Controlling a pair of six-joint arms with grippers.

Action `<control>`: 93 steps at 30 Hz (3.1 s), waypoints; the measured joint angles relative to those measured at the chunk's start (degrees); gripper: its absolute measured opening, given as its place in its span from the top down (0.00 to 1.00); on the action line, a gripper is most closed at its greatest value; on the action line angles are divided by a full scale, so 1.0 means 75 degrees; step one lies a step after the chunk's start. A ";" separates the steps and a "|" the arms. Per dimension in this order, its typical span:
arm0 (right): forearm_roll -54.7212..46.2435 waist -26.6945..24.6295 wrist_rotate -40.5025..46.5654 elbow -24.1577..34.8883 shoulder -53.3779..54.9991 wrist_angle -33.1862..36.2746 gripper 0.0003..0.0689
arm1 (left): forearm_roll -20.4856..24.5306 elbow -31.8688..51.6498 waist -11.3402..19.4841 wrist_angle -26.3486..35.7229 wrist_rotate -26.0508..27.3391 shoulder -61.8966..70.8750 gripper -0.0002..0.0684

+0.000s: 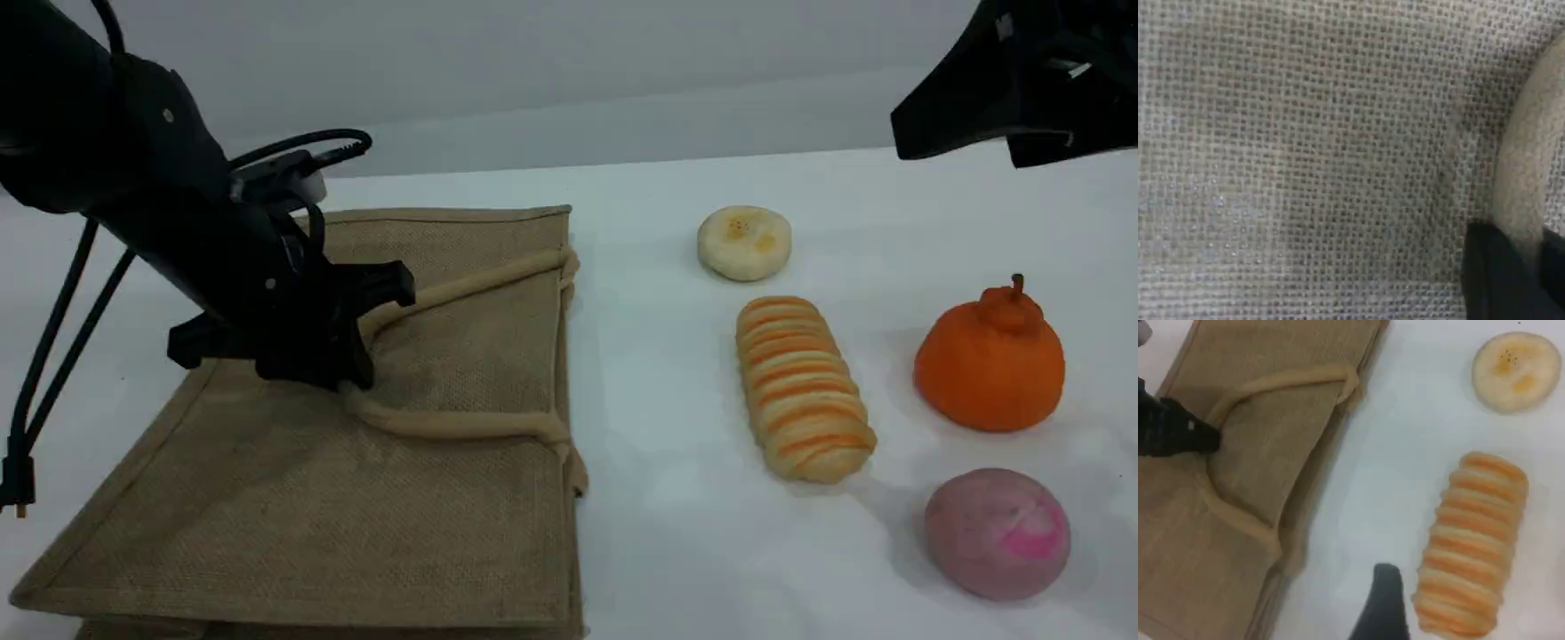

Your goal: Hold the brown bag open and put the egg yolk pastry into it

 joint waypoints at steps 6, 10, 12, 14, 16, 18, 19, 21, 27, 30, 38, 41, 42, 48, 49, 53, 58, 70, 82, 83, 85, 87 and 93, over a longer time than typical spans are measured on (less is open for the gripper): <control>0.0000 0.0000 -0.0008 0.0000 0.0000 0.0000 0.18 | 0.0029 -0.0058 0.0000 0.0809 0.0022 -0.0388 0.86; 0.0024 0.0000 -0.0008 0.0000 0.0000 0.0000 0.18 | 0.0094 -0.0446 0.0000 0.1334 0.0102 -0.1092 0.86; 0.0024 0.0000 -0.0008 0.0000 0.0000 0.0000 0.18 | 0.0095 -0.0684 0.0000 0.1792 0.0256 -0.1463 0.86; 0.0024 0.0000 -0.0015 0.0000 0.0000 0.0000 0.18 | 0.0095 -0.0921 0.0000 0.2127 0.0546 -0.1888 0.86; 0.0033 0.0000 -0.0023 0.0000 0.0000 0.0000 0.18 | 0.0095 -0.1229 0.0000 0.2615 0.0868 -0.2274 0.86; 0.0140 0.0000 -0.0059 0.0000 0.0000 -0.0004 0.18 | 0.0095 -0.1544 0.0000 0.3217 0.1220 -0.2646 0.86; 0.0247 0.0000 -0.0151 0.0000 0.0000 -0.0010 0.18 | 0.0095 -0.1731 0.0000 0.3536 0.1376 -0.2785 0.86; 0.0493 0.0000 -0.0367 0.0000 0.0000 -0.0031 0.18 | 0.0095 -0.2071 0.0000 0.4138 0.1735 -0.3084 0.86; 0.1713 0.0000 -0.1604 0.0000 0.0000 -0.0588 0.18 | 0.0089 -0.3145 0.0000 0.5903 0.2638 -0.3354 0.86; 0.2497 0.0000 -0.2358 -0.0060 0.0022 -0.0691 0.18 | 0.0081 -0.3548 0.0000 0.6759 0.3031 -0.3354 0.86; 0.3880 0.0000 -0.3870 -0.1013 0.0979 -0.0656 0.18 | 0.0065 -0.4362 0.0000 0.7811 0.3316 -0.3347 0.86; 0.3878 0.0000 -0.3881 -0.1529 0.1670 -0.0656 0.18 | 0.0065 -0.4559 0.0000 0.7857 0.3316 -0.3347 0.86; 0.3867 -0.0008 -0.3881 -0.1732 0.1883 -0.0664 0.18 | 0.0058 -0.4569 0.0000 0.7845 0.3309 -0.3347 0.86; 0.3859 -0.0008 -0.3973 -0.2987 0.3562 -0.0791 0.18 | 0.0058 -0.4569 0.0000 0.7848 0.3314 -0.3340 0.86; 0.3859 -0.0008 -0.3973 -0.3220 0.3811 -0.0855 0.18 | 0.0058 -0.4569 0.0000 0.7848 0.3314 -0.3340 0.86; 0.3761 -0.0008 -0.3989 -0.4074 0.4859 -0.1052 0.18 | -0.0004 -0.4569 0.0000 0.7848 0.3314 -0.3340 0.86; 0.3761 -0.0008 -0.3989 -0.4875 0.5870 -0.1118 0.18 | 0.0010 -0.4569 0.0000 0.7848 0.3317 -0.3340 0.86; 0.3767 -0.0008 -0.3989 -0.5904 0.7060 -0.1518 0.18 | 0.0006 -0.4569 0.0000 0.7841 0.3294 -0.3340 0.86; 0.3767 -0.0008 -0.3981 -0.6481 0.7773 -0.1511 0.18 | 0.0006 -0.4569 0.0000 0.7831 0.3157 -0.3340 0.86; 0.3767 -0.0008 -0.3981 -0.6481 0.7803 -0.1486 0.18 | 0.0006 -0.4569 0.0000 0.7831 0.3150 -0.3340 0.86; 0.3783 -0.0008 -0.3961 -0.6481 0.7847 -0.1454 0.18 | 0.0006 -0.4569 0.0000 0.7831 0.3143 -0.3340 0.86; 0.3789 -0.0008 -0.3968 -0.6481 0.7856 -0.1454 0.18 | 0.0006 -0.4569 0.0000 0.7831 0.3133 -0.3340 0.86; 0.3773 -0.0008 -0.3975 -0.6481 0.7911 -0.1094 0.18 | 0.0012 -0.4569 0.0000 0.7831 0.3124 -0.3340 0.86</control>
